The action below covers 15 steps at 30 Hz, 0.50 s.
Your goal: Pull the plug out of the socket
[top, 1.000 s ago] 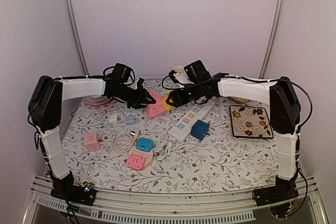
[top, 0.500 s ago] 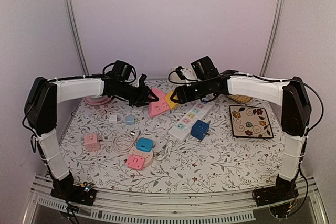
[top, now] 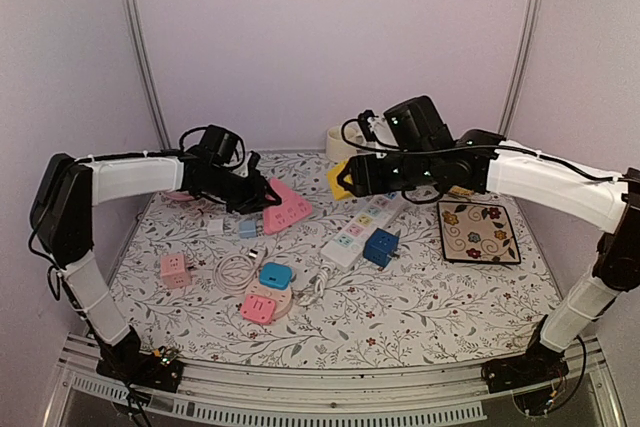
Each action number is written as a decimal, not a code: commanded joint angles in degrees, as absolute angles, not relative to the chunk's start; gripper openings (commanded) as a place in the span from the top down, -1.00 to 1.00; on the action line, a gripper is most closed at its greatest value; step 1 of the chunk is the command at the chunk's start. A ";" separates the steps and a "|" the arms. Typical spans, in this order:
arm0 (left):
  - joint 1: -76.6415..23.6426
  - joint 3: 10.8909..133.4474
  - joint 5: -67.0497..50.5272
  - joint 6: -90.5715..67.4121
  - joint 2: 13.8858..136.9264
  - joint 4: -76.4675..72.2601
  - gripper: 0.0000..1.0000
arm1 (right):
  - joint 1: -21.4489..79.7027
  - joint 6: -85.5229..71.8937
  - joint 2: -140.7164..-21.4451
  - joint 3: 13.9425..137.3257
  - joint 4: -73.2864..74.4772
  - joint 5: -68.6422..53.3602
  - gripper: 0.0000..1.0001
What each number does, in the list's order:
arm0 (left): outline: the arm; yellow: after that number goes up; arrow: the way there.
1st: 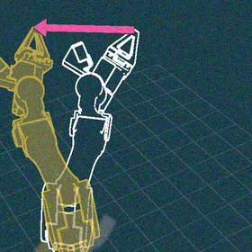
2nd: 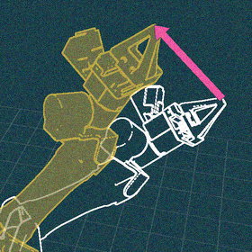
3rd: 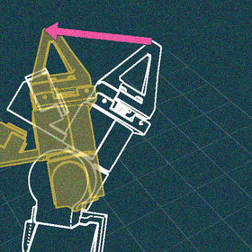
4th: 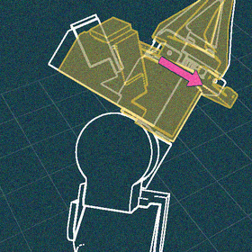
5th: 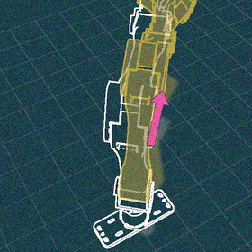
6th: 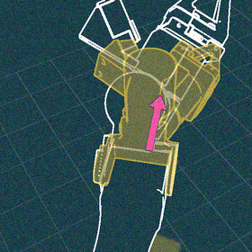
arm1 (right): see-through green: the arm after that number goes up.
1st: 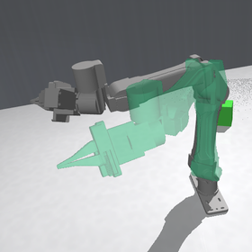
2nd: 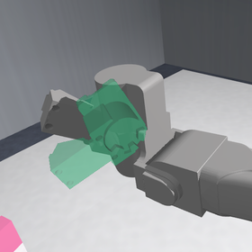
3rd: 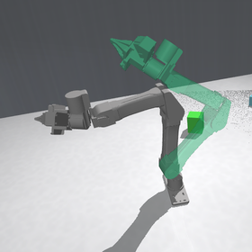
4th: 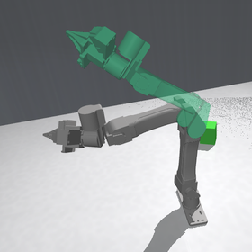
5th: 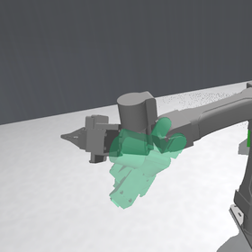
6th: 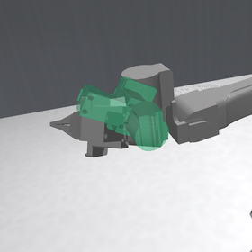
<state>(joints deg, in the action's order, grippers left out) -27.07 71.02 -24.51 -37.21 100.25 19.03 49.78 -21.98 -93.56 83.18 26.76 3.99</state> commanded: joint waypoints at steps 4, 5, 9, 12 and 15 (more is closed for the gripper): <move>-26.46 71.36 -21.10 -36.78 103.26 13.06 1.00 | 48.28 -26.15 -89.37 79.57 26.22 1.83 0.93; -26.46 72.62 -21.13 -36.74 104.34 12.88 1.00 | 48.29 -26.97 -88.81 77.93 26.68 1.27 0.93; -26.29 79.43 -21.06 -35.34 109.31 14.53 1.00 | 48.26 -32.25 -85.49 69.15 25.90 -0.50 0.93; -26.19 82.81 -21.60 -34.58 111.96 15.37 1.00 | 48.44 -36.00 -83.01 63.17 24.50 -2.17 0.93; -26.19 84.57 -22.45 -34.41 115.47 15.69 1.00 | 48.60 -40.73 -80.18 56.91 22.05 -3.36 0.93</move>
